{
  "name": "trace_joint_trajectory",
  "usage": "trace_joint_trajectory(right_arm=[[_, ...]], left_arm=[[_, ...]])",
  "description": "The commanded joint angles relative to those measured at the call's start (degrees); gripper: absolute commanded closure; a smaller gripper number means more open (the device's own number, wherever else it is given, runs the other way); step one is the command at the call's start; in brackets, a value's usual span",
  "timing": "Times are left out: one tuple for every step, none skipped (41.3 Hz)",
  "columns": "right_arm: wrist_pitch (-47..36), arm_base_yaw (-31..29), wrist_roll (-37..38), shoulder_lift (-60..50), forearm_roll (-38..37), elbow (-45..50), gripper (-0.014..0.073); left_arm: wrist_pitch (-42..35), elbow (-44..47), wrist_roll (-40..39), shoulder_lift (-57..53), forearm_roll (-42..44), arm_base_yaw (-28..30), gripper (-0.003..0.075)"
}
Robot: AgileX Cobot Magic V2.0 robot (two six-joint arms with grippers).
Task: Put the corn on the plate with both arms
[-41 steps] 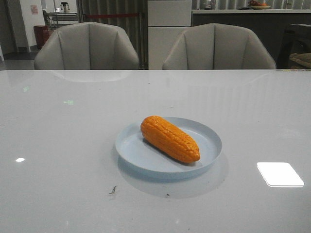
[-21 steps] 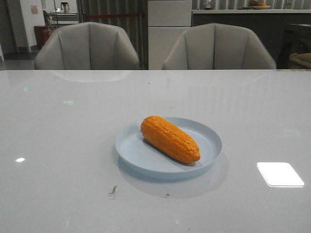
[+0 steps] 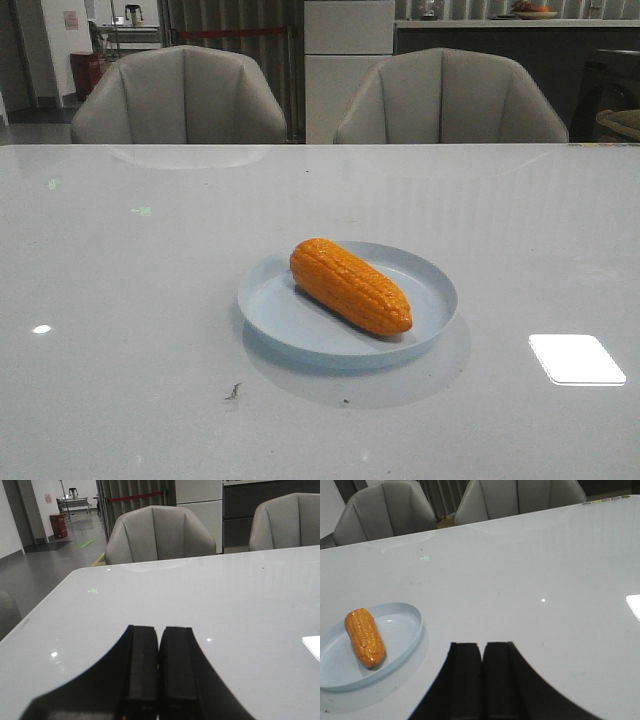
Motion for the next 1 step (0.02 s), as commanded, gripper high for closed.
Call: trace_joint_trajectory(right_arm=[[-4.7, -0.46, -0.44, -1.13, 0.22, -1.19, 0.0554]], left_arm=[[-4.74, 2.09, -0.4, -1.13, -0.48, 0.08, 0.0627]])
